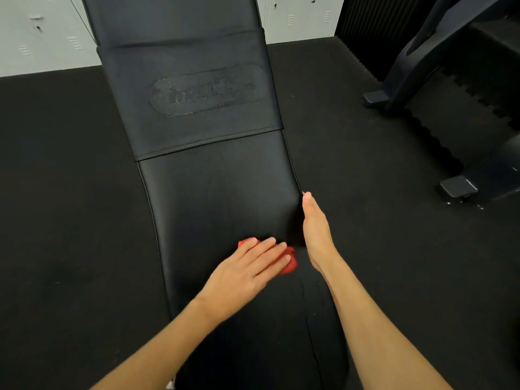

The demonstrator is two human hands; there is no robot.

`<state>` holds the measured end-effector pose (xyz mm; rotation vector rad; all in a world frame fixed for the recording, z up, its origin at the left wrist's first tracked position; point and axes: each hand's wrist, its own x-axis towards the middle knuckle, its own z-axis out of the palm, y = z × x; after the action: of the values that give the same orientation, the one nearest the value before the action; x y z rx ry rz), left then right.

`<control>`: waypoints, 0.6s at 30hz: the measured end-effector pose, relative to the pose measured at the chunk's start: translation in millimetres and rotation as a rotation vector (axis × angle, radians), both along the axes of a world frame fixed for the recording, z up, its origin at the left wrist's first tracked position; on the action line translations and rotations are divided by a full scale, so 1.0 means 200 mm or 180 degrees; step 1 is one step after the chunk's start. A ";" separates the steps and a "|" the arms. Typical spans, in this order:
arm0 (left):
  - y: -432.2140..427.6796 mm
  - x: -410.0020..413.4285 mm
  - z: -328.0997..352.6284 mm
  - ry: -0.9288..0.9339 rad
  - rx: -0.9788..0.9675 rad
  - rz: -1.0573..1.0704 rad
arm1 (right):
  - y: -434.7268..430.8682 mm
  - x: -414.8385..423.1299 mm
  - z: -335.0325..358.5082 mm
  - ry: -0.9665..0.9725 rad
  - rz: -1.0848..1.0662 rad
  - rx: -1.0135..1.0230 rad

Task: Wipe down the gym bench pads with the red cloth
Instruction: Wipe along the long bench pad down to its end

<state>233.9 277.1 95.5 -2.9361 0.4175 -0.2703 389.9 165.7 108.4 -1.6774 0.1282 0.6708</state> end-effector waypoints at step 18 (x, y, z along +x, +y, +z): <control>0.09 0.51 0.25 -0.1368 -0.0555 0.1039 | -0.03 -0.01 -0.04 -0.0639 0.0139 -0.0064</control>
<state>335.8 294.6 146.4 -2.9256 -0.1511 -0.9018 387.0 159.7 101.0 -1.7608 -0.0451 0.5314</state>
